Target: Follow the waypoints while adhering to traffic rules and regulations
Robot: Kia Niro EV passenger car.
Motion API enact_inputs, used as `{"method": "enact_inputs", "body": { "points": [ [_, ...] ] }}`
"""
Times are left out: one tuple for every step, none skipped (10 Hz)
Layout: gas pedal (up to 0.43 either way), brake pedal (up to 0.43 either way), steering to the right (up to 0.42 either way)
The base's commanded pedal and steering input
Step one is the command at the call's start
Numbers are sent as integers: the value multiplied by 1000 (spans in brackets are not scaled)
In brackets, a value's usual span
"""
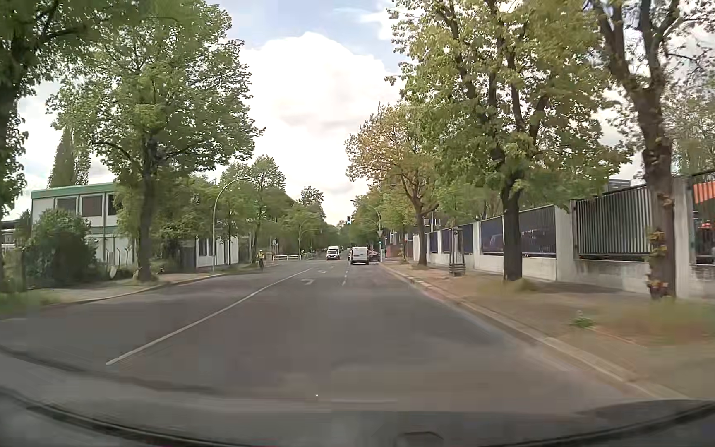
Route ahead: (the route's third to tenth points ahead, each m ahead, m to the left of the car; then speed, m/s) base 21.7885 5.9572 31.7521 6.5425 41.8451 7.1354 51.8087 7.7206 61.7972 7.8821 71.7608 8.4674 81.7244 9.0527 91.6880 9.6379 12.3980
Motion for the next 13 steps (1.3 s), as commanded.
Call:
{"method": "enact_inputs", "body": {
  "points": [
    [130,18,-14],
    [98,24,-14],
    [98,18,-14],
    [98,18,-14],
    [79,18,-14],
    [67,24,-11],
    [67,24,-8],
    [67,18,-6],
    [79,24,-6],
    [79,24,-6],
    [79,24,-6],
    [79,18,-6],
    [79,24,-6]
  ]
}}
